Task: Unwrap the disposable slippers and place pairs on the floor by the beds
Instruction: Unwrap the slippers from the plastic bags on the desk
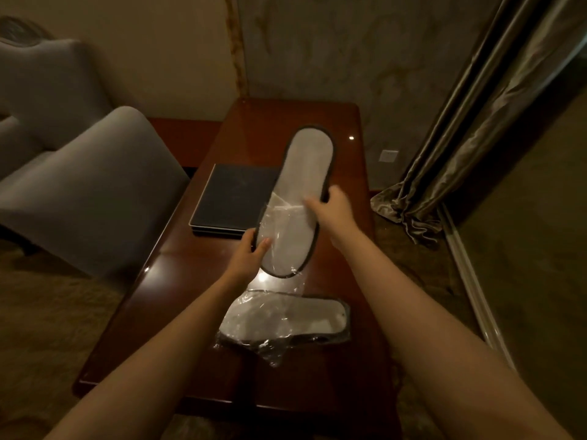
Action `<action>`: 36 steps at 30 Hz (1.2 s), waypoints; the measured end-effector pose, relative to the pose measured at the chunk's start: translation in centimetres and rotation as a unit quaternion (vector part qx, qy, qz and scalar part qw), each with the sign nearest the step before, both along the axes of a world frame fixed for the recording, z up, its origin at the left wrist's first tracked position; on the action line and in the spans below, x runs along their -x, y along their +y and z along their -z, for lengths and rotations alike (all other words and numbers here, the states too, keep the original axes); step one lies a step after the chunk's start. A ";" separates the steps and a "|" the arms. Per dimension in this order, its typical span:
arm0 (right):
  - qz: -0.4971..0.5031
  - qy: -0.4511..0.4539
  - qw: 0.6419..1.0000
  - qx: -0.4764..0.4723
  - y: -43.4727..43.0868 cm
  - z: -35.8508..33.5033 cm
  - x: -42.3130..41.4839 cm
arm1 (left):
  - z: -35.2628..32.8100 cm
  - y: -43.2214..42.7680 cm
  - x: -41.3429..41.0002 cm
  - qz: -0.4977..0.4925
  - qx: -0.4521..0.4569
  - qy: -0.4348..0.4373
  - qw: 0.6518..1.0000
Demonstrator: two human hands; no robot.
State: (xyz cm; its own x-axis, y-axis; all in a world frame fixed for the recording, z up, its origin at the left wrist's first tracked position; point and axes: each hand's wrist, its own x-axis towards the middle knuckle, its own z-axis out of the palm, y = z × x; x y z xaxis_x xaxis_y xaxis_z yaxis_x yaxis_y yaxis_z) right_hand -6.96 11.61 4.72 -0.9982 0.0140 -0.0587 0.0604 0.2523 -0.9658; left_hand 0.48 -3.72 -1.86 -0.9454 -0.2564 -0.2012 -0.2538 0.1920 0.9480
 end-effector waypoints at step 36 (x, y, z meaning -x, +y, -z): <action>0.136 -0.431 0.868 0.207 3.2 12.4 0.4 | 6.5 -2.6 5.5 0.107 0.457 -0.119 0.875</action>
State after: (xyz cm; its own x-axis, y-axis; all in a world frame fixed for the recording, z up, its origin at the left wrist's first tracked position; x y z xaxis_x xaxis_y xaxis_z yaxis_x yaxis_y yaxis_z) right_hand -7.34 14.80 -7.73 -0.5437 0.0414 -0.8383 0.8088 -0.2411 -0.5364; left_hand -5.04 -6.35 -8.35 -0.9508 -0.2351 -0.2019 -0.2885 0.9094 0.2997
